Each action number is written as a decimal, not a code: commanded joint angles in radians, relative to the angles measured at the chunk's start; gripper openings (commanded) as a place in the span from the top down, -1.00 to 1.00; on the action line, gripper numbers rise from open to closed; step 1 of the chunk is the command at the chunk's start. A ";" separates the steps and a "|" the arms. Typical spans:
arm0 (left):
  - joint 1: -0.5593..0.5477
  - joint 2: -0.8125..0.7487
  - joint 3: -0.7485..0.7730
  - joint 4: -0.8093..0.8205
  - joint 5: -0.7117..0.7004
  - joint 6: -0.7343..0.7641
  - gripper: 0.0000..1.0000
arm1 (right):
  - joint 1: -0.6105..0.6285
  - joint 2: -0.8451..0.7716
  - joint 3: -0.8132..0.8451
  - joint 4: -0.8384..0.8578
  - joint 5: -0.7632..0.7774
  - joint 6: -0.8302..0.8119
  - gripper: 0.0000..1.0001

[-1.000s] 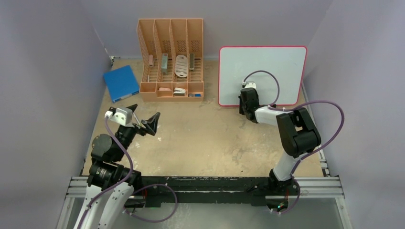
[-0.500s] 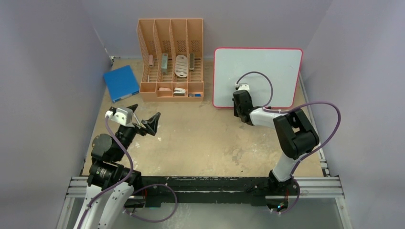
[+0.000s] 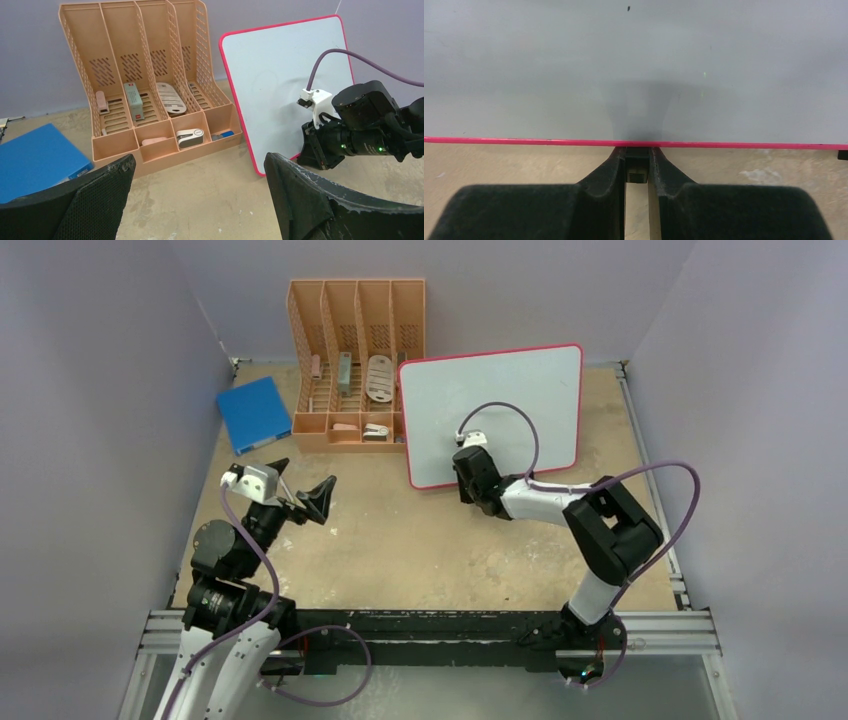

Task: Write a sentence on the whiteboard
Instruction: Move the whiteboard to the center of the board, then pick up the whiteboard marker from the center of the board.

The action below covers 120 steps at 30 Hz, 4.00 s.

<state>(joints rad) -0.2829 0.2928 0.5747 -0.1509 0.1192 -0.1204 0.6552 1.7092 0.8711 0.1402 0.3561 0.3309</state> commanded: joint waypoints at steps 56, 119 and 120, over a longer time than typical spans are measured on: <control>-0.002 0.261 0.129 -0.048 -0.187 -0.124 -1.00 | 0.404 -0.203 0.067 0.048 0.098 0.176 -0.90; 0.531 1.623 0.768 -0.465 -0.075 -0.322 0.03 | 0.388 -0.674 -0.060 0.078 0.689 0.040 -0.98; 0.533 1.626 0.766 -0.461 -0.075 -0.320 0.03 | 0.388 -0.672 -0.059 0.080 0.685 0.036 -0.98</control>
<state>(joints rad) 0.2401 1.9099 1.3018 -0.6376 0.0387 -0.4667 1.0451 1.0409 0.8089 0.1684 1.0138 0.3908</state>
